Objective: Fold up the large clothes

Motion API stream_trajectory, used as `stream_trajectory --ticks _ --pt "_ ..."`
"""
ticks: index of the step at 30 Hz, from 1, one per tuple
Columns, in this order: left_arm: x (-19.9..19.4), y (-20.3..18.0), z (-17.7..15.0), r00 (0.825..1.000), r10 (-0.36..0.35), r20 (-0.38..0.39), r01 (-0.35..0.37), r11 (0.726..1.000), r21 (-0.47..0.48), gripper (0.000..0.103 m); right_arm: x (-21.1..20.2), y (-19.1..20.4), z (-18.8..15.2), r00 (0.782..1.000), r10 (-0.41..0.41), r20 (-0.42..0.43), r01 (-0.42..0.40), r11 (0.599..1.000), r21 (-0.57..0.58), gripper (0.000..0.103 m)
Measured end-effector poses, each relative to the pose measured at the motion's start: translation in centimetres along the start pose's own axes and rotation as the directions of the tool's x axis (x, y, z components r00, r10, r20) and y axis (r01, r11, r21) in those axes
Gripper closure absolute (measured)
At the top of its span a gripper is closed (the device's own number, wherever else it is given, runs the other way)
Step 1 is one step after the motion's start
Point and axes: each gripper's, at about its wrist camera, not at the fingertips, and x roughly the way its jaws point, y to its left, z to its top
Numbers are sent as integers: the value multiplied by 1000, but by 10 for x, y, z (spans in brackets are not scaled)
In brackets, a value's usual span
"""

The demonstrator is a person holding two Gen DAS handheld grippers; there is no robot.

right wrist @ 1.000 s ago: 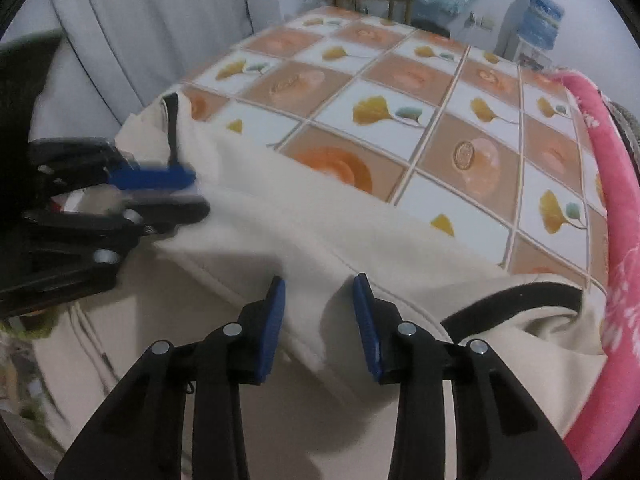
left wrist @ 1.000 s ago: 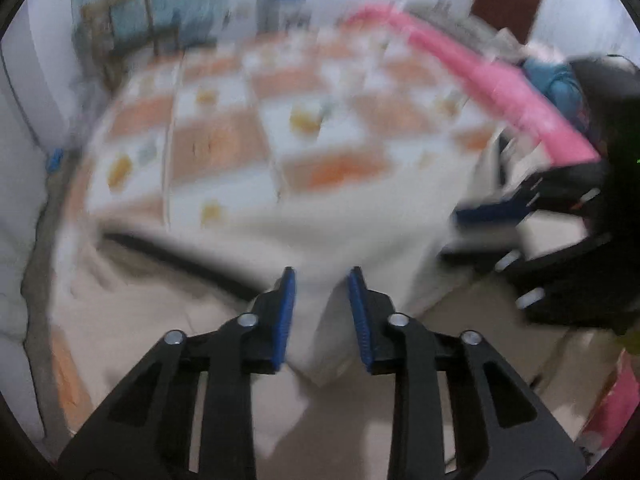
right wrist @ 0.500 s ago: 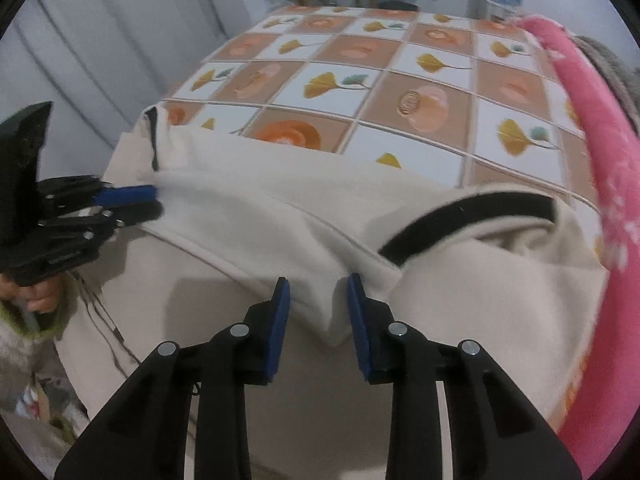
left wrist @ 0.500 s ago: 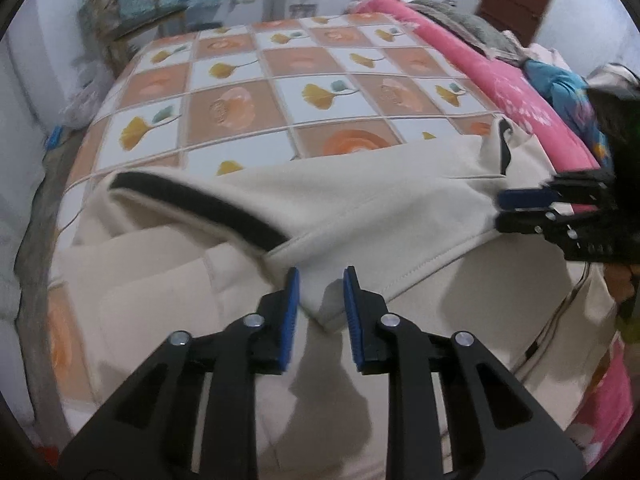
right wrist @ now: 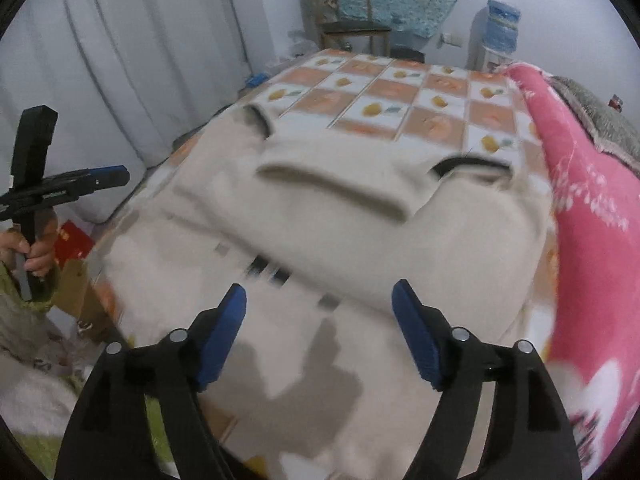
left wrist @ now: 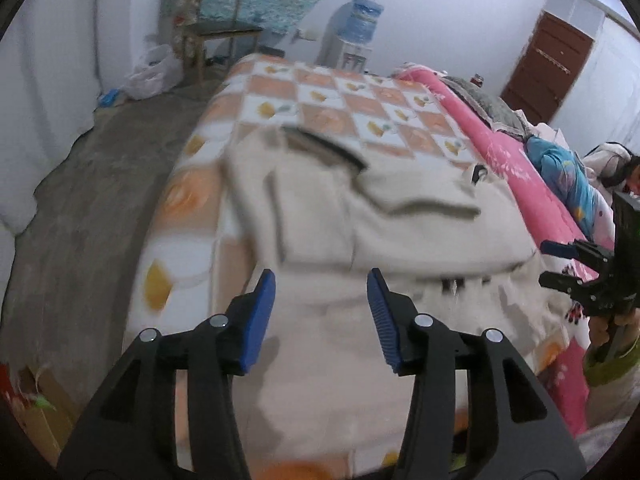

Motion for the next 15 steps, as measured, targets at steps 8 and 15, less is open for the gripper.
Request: stream_trajectory --ticks 8,15 --pt "2 25 -63 998 58 -10 -59 994 -91 57 45 9 -53 997 -20 -70 27 995 101 29" --pt "19 37 -66 998 62 -33 -65 993 -95 59 43 10 -51 999 -22 -44 27 992 120 27"
